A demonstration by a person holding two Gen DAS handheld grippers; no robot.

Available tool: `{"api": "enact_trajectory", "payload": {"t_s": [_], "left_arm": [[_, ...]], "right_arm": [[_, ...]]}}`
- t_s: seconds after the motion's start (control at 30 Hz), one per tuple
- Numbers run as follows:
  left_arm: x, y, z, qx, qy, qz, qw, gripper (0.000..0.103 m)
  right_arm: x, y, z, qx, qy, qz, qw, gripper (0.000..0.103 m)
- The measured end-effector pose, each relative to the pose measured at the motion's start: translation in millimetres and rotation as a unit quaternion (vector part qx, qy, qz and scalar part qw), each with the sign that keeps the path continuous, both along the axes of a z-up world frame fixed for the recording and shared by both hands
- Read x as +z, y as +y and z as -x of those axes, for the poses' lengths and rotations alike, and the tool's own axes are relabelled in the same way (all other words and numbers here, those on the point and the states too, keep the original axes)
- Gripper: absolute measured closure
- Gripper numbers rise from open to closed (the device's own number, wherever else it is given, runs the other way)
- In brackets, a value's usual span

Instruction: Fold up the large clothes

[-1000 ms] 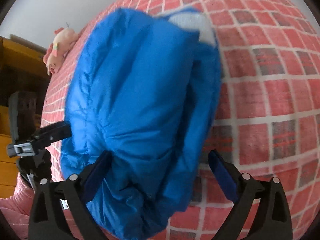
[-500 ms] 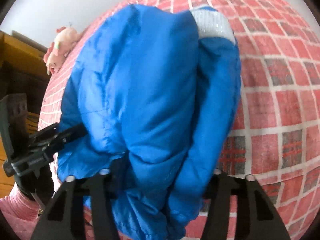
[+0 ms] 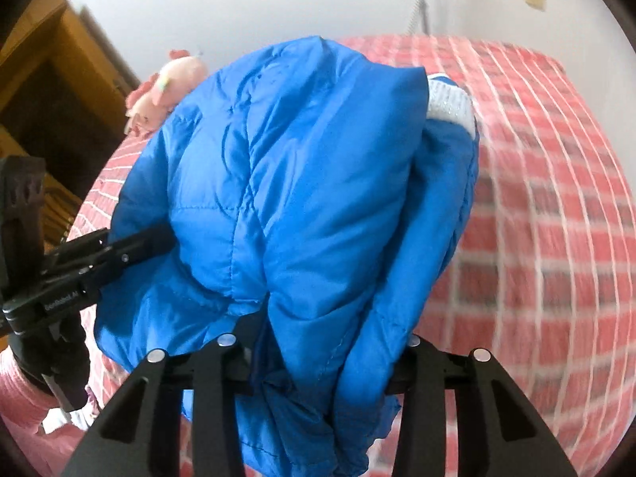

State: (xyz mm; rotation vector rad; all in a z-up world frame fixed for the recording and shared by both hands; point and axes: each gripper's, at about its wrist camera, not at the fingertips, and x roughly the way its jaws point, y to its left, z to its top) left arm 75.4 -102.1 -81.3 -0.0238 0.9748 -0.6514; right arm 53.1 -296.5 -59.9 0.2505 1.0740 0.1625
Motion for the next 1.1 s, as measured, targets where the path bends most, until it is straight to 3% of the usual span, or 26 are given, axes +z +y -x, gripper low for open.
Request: {"api": "enact_trajectory", "payload": {"t_s": [0.2,0.37,0.47,0.53,0.7,0.77,0.97,1.1], "left_arm": [[1,27,-54,0.059,-0.029,-0.006,0.9978,0.067],[-29,44,-93,0.076,-0.011,-0.024,0.9967,0.065],[-56,46,-105,0.076,0.001,-0.044,0.9961,0.057],[-55,46,-104,0.079,0.003,-0.039,0.9961,0.056],[-50,48,-105,0.085,0.024,-0.048,0.9949,0.045],[-46,53,-103,0.09,0.029,-0.056,0.9939,0.041],[-32,64,-77,0.095,0.014,-0.072,0.9927,0.033],[-30,70,-61,0.102,0.016,-0.068,0.9924,0.032]], "right_arm": [[-8,23,-72,0.045,-0.033,-0.011,0.998,0.063],[-55,28,-110,0.046,0.009,-0.035,0.998,0.059],[-65,19,-113,0.038,0.012,-0.056,0.998,0.054],[-65,19,-113,0.041,0.019,-0.054,0.998,0.053],[-53,14,-110,0.031,0.037,-0.055,0.997,0.041],[-42,14,-100,0.028,0.032,-0.034,0.999,0.033],[-14,13,-62,0.039,0.012,0.011,0.999,0.031],[-21,9,-50,0.032,0.021,0.028,0.999,0.031]]}}
